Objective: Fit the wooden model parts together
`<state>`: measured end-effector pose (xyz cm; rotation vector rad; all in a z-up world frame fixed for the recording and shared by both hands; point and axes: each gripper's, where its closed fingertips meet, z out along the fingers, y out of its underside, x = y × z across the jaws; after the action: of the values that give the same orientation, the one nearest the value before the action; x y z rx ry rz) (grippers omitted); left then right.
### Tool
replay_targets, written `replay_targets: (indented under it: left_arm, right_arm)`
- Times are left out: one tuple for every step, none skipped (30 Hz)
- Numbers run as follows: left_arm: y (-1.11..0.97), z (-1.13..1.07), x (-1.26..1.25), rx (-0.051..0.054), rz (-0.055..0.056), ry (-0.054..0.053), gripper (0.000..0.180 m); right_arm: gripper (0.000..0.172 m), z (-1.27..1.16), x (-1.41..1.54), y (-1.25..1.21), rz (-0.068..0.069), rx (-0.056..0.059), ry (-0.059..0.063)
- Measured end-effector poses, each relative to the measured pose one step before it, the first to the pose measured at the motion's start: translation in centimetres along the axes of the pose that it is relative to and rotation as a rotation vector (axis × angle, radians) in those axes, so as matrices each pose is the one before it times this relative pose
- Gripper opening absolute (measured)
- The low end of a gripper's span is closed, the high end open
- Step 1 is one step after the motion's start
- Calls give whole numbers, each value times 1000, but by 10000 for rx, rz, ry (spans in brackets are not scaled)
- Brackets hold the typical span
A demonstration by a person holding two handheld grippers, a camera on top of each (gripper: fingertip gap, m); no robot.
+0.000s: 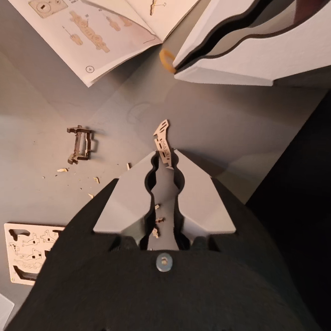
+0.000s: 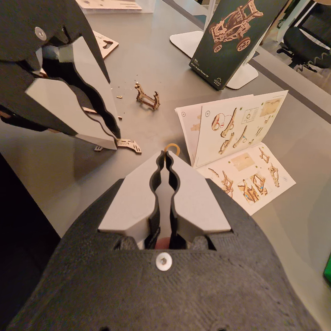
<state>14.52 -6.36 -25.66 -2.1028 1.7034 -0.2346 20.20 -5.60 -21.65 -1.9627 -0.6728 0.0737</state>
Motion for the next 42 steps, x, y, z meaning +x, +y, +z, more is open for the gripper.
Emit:
replay_targets:
  left_arm:
    - [-26,10,-74,43,-2,-17,10]
    - [-54,18,-89,128,47,-37,11]
    - [-60,15,15,149,-21,39,10]
    - [-178,-13,258,259,-260,314,10]
    - [-502,-120,404,527,-490,526,9]
    - [-701,-265,308,680,-543,556,9]
    - [-658,-362,43,640,-604,448,10]
    - [-904,-457,222,803,-592,643,10]
    - [-1234,-591,418,1034,-496,791,10]
    - [-1143,-622,173,929,-428,593,10]
    - [-816,-551,46,637,-244,450,10]
    - [-497,-416,546,356,81,631,9]
    - [-360,-331,450,185,405,331,10]
    - [-124,-220,264,-93,657,42,9]
    - [19,-89,785,-261,755,330,9]
    - [-32,-59,591,-228,708,178,9]
    - [117,-42,99,-315,536,-49,9]
    - [41,-97,365,-169,245,244,10]
    - [-285,-219,436,119,31,346,10]
    - [-300,-278,235,145,60,185,10]
    - [-69,-279,197,-1,157,140,10]
    - [-11,-283,157,-16,148,117,10]
    - [-176,-318,75,125,142,68,10]
    - [-259,-319,252,200,114,199,10]
    - [-128,-266,179,121,38,200,10]
    - [-64,-238,5,92,45,101,10]
    - [-173,-220,36,156,11,120,10]
    - [-259,-199,191,188,-37,211,10]
    - [-162,-153,242,123,-50,236,9]
    - [-6,-108,228,30,-37,229,10]
    - [-114,-111,27,97,32,72,10]
    - [-244,-156,126,177,-60,168,10]
    - [-271,-169,209,189,-99,231,10]
    - [-171,-152,30,125,-21,78,10]
    - [-24,-107,6,36,-34,58,10]
    - [34,-87,115,3,-24,109,10]
    - [19,-76,149,-3,21,94,10]
    - [108,-27,14,-52,19,3,10]
    - [162,3,23,-80,-12,36,10]
    - [101,-12,106,-27,-27,88,10]
    - [23,-12,6,18,-12,27,10]
    - [4,-2,35,23,-21,44,10]
  right_arm:
    - [0,-16,-52,-34,49,43,-109]
    - [0,-47,-54,-65,65,75,-125]
    - [0,-51,-61,-66,167,82,-175]
    - [0,-70,-3,-67,268,80,-196]
    - [0,-112,96,-144,229,111,-167]
    - [0,-168,167,-218,185,144,-149]
    - [0,-137,163,-186,221,100,-186]
    - [0,-117,170,-158,268,71,-223]
    - [0,-120,116,-201,294,77,-269]
    - [0,-153,-2,-306,246,109,-322]
    - [0,-190,18,-419,32,131,-210]
    - [0,-189,-54,-468,-208,94,-162]
    - [0,-149,-173,-446,-237,40,-214]
    - [0,-112,-346,-584,-147,128,-342]
    - [0,-61,-628,-665,-98,207,-512]
    - [0,-2,-689,-585,-143,175,-524]
    - [0,75,-453,-357,-194,57,-362]
    - [0,95,-385,-185,-208,-15,-325]
    - [0,63,-404,-259,-149,40,-344]
    - [0,-14,-442,-442,-97,166,-356]
    - [0,-25,-440,-369,-70,114,-374]
    - [0,-9,-291,-171,-118,-4,-300]
    - [0,0,-123,-78,-162,-68,-192]
    - [0,13,-169,-134,-178,-42,-209]
    - [0,10,-286,-221,-137,-12,-285]
    - [0,24,-325,-286,-164,22,-290]
    - [0,37,-285,-262,-221,-3,-253]
    - [0,65,-227,-170,-262,-65,-196]
    - [0,72,-126,-126,-271,-92,-131]
    - [0,63,-54,-272,-247,15,-77]
    - [0,76,-160,-306,-165,63,-160]
    - [0,131,-245,-162,-138,-13,-217]
    - [0,143,-188,-96,-171,-63,-150]
    - [0,142,-157,-175,-149,-14,-120]
    - [0,104,-25,-256,-93,37,-46]
    - [0,78,87,-199,-53,31,13]
    - [0,90,106,66,-3,-102,-1]
    - [0,71,28,23,-40,-48,-33]
    - [0,11,12,-221,-44,115,-13]
    - [0,13,-92,-206,11,96,-88]
    - [0,36,-114,-102,6,36,-108]
    - [0,44,-47,-53,-5,37,-63]
